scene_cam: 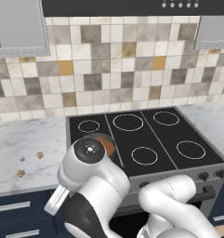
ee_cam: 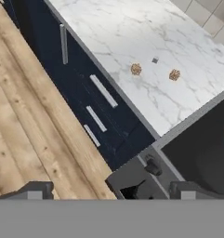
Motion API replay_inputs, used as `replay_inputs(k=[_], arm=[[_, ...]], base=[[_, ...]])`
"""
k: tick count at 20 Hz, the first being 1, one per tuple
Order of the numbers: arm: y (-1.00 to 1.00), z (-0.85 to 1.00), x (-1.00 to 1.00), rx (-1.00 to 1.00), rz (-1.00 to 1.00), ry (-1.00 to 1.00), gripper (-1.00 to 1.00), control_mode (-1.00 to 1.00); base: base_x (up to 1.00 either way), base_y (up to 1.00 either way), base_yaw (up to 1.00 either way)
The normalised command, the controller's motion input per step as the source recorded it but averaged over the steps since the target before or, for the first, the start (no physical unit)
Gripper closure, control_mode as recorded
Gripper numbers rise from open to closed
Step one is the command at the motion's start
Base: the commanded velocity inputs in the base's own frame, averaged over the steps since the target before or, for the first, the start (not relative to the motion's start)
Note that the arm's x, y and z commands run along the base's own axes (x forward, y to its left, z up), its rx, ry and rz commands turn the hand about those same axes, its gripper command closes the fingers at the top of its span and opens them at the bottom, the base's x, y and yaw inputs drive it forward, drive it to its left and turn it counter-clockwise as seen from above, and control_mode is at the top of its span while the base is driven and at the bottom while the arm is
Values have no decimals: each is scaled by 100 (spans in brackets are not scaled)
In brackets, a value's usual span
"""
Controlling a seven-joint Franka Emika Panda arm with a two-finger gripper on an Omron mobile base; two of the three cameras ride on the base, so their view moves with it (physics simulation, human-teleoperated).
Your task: Pick up the sugar cube(s) and place them in the saucepan with hot chocolate.
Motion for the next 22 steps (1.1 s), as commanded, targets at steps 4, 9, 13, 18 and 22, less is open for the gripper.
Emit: replay_inputs(k=[4,9,13,18,22], arm=[[34,4,1,0,-14,0,-100,-100],[11,2,2,9,-20,0,-100,-100],[0,2,16,18,-8,0,-100,-100],[-9,0,69,16,2,6,-100,-100],[-17,0,83,10,7,1,-100,-100]], base=[[0,0,0],[0,0,0],[0,0,0],[0,0,0],[0,0,0]])
